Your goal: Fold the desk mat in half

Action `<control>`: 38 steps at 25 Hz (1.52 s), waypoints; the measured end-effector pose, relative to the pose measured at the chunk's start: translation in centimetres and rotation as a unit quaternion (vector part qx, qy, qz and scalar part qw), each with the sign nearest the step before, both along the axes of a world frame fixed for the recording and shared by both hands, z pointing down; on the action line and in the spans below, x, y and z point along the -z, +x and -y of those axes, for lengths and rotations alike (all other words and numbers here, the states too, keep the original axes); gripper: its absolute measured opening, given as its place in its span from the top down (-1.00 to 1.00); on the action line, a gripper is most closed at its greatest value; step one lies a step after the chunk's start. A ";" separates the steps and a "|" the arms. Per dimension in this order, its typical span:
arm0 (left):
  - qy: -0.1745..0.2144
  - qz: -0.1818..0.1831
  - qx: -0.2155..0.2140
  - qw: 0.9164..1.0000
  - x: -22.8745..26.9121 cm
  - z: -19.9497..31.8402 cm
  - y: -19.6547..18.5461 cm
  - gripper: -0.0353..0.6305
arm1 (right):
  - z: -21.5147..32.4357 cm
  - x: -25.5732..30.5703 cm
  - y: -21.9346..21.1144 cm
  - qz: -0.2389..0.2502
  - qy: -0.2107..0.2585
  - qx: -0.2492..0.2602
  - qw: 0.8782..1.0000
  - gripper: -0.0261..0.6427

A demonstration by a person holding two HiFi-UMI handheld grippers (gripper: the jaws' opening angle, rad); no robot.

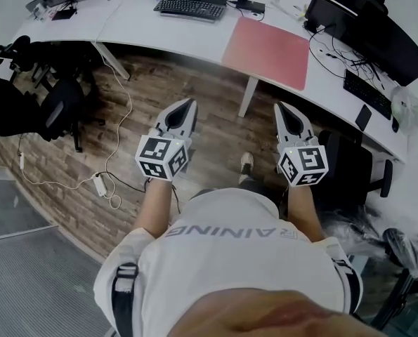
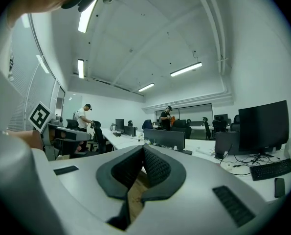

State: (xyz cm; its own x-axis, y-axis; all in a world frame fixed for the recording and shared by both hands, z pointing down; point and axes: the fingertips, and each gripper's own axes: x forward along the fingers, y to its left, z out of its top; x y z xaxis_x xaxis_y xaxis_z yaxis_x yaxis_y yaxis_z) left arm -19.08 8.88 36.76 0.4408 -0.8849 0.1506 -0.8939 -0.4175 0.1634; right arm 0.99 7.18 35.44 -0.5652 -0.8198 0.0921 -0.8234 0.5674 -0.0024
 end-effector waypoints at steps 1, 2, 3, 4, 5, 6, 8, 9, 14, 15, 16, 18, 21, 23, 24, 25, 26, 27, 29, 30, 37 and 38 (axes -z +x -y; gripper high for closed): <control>0.000 0.000 0.007 1.000 0.0 0.7 -0.3 0.81 | 0.7 -0.2 -0.4 -0.002 -0.001 0.008 1.000 0.85; -0.002 0.000 0.014 1.000 0.0 1.4 -0.6 0.81 | 1.4 -0.3 -0.7 -0.003 -0.002 0.016 1.000 0.85; -0.003 0.000 0.020 1.000 0.0 2.1 -0.7 0.81 | 2.1 -0.4 -0.9 -0.004 -0.002 0.022 1.000 0.85; -0.005 0.001 0.023 1.000 0.0 2.8 -0.7 0.81 | 2.9 -0.4 -0.9 -0.004 -0.001 0.027 1.000 0.85; -0.005 0.002 0.025 1.000 0.0 3.5 -0.4 0.81 | 3.8 -0.4 -0.8 -0.004 -0.001 0.030 1.000 0.85; -0.004 0.004 0.025 1.000 0.1 4.2 -0.1 0.81 | 4.7 -0.4 -0.5 -0.003 0.000 0.033 0.999 0.85; -0.001 0.008 0.027 1.000 0.3 5.8 0.6 0.81 | 6.7 -0.5 0.1 0.000 -0.001 0.035 0.999 0.85; -0.001 0.009 0.028 1.000 0.3 6.6 0.9 0.81 | 7.8 -0.6 0.4 0.002 -0.003 0.036 0.999 0.85; -0.009 0.019 0.031 0.999 0.1 10.4 2.9 0.81 | 12.3 -1.2 2.0 0.009 -0.011 0.043 0.999 0.85; -0.011 0.020 0.032 0.999 0.0 11.1 3.3 0.81 | 13.1 -1.4 2.4 0.011 -0.014 0.044 0.999 0.85; -0.013 0.021 0.031 0.999 -0.1 11.9 3.8 0.81 | 13.9 -1.6 2.7 0.012 -0.017 0.045 0.999 0.85; -0.014 0.024 0.030 0.999 0.0 13.5 4.7 0.81 | 15.5 -1.5 3.4 0.013 -0.016 0.048 0.999 0.85; -0.014 0.024 0.031 0.999 0.0 16.0 6.4 0.81 | 18.1 -1.8 4.9 0.012 -0.019 0.051 0.998 0.85; -0.015 0.023 0.031 0.999 -0.1 17.7 7.6 0.81 | 19.9 -2.2 6.1 0.014 -0.025 0.049 0.998 0.85; -0.016 0.024 0.030 0.999 -0.2 18.5 8.1 0.81 | 20.7 -2.4 6.6 0.014 -0.027 0.049 0.998 0.85; -0.017 0.024 0.030 0.999 -0.2 19.2 8.7 0.81 | 21.5 -2.5 7.0 0.014 -0.029 0.050 0.998 0.85; -0.018 0.024 0.031 0.999 -0.3 19.8 9.2 0.81 | 22.2 -2.6 7.4 0.014 -0.030 0.052 0.998 0.85; -0.018 0.024 0.032 0.999 -0.4 20.4 9.6 0.81 | 22.9 -2.7 7.8 0.013 -0.031 0.055 0.998 0.85; -0.020 0.023 0.035 0.999 -0.8 21.5 10.4 0.81 | 24.2 -3.3 8.4 0.012 -0.035 0.060 0.998 0.85; -0.022 0.023 0.037 0.999 -1.1 22.1 10.7 0.81 | 24.8 -3.6 8.6 0.011 -0.038 0.062 0.997 0.85; -0.043 0.016 0.038 0.998 -2.8 25.1 11.3 0.81 | 27.9 -6.2 8.6 0.001 -0.071 0.067 0.995 0.85; -0.043 0.014 0.038 0.998 -2.9 25.5 11.1 0.81 | 28.3 -6.5 8.4 -0.001 -0.075 0.068 0.995 0.85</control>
State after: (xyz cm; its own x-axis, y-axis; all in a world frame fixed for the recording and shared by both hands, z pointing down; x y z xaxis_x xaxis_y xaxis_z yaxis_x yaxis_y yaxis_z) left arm -8.03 -16.66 39.66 0.3668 -0.8989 0.2397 -0.9274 -0.3332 0.1699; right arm 9.41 -21.17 41.89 -0.6693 -0.7130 0.2089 -0.7394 0.6667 -0.0936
